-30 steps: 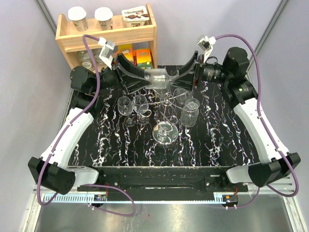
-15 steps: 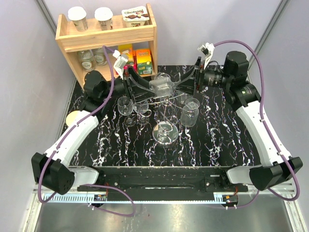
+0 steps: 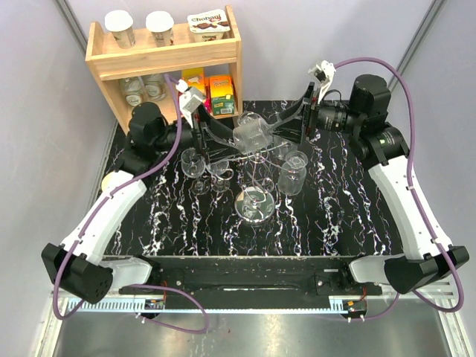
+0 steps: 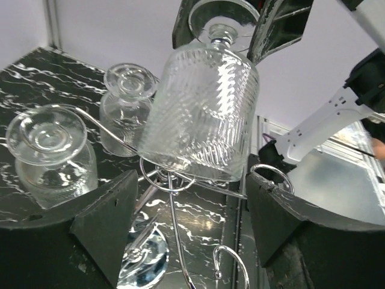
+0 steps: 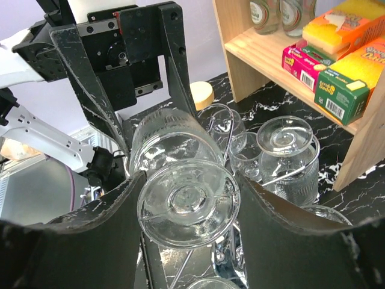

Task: Place the wine glass upside down on the wine glass rack
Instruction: Turn the wine glass upside down at the wine rack.

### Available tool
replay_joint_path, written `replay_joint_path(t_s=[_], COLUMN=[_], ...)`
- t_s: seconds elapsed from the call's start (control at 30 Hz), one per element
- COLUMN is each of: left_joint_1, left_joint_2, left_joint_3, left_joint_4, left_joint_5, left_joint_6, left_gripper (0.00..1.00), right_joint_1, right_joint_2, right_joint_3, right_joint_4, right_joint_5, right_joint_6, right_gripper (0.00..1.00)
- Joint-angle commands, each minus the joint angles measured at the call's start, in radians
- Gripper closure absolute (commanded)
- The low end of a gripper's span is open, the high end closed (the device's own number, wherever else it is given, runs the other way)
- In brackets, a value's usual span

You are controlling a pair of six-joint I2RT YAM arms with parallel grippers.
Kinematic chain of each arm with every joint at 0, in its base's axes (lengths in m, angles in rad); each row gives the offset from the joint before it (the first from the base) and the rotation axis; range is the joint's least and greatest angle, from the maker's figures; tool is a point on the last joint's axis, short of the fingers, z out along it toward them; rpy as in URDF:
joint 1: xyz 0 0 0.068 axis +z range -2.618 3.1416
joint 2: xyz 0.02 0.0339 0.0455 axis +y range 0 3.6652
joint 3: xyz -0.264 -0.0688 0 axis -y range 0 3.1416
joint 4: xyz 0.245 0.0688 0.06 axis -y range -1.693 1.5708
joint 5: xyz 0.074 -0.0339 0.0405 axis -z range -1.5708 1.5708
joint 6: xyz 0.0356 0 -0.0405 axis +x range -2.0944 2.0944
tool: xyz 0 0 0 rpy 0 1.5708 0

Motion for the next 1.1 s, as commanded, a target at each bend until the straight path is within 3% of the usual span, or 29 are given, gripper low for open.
replay_joint_path(t_s=[0.0, 0.33, 0.53, 0.8, 1.07], left_joint_1=[-0.002, -0.011, -0.072, -0.181, -0.279], left_joint_2=[-0.058, -0.02, 0.113, 0.264, 0.347], left_joint_3=[0.122, 0.321, 0.573, 0.854, 0.964], left_joint_4=[-0.204, -0.398, -0.707, -0.994, -1.142], left_joint_5=[-0.082, -0.113, -0.175, -0.346, -0.474], left_joint_6=[0.257, 0.48, 0.716, 0.887, 0.956], left_gripper=[0.23, 0.14, 0.01, 0.01, 0.01], right_joint_1=[0.006, 0.017, 0.02, 0.021, 0.024], right_joint_2=[-0.009, 0.016, 0.022, 0.024, 0.024], right_joint_3=[0.078, 0.081, 0.092, 0.089, 0.087], right_joint_4=[0.025, 0.029, 0.026, 0.022, 0.012], right_joint_5=[0.01, 0.021, 0.023, 0.021, 0.024], right_joint_6=[-0.014, -0.012, -0.011, -0.015, -0.027], right_gripper=[1.0, 1.0, 1.0, 1.0, 1.0])
